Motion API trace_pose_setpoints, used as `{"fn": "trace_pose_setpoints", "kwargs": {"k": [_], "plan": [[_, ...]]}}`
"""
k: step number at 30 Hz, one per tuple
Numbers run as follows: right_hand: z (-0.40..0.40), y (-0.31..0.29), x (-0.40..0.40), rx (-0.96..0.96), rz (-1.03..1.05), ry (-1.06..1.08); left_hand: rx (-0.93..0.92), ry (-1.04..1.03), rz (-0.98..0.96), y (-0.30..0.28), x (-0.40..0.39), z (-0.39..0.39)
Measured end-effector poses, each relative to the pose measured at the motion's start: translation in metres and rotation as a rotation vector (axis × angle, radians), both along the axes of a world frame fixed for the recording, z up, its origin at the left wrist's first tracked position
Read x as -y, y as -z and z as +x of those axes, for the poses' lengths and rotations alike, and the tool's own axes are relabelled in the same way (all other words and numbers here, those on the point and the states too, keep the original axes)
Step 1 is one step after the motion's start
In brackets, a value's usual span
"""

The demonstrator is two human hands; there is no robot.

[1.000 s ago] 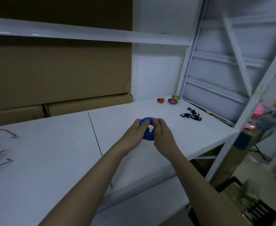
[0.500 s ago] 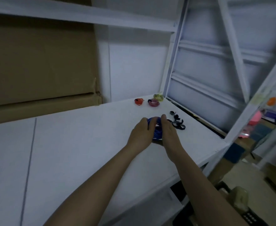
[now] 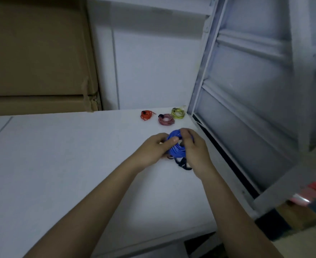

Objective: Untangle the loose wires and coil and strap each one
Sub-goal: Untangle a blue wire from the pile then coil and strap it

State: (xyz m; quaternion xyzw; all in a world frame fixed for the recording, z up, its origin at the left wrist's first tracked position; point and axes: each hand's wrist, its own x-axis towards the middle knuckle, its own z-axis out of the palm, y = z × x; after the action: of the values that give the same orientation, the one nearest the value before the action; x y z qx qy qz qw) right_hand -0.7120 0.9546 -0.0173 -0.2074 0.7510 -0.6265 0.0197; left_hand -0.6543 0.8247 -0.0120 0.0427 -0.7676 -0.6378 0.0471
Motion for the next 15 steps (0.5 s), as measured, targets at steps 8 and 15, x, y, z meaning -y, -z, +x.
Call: {"fn": "trace_pose_setpoints", "kwargs": {"k": [8, 15], "plan": [[-0.051, 0.009, -0.012, -0.027, -0.007, -0.161, 0.14, -0.177, -0.074, 0.001, 0.003, -0.014], [-0.073, 0.013, -0.012, 0.002, -0.032, -0.199, 0.189, -0.33, -0.585, 0.035, 0.011, -0.005]]}}
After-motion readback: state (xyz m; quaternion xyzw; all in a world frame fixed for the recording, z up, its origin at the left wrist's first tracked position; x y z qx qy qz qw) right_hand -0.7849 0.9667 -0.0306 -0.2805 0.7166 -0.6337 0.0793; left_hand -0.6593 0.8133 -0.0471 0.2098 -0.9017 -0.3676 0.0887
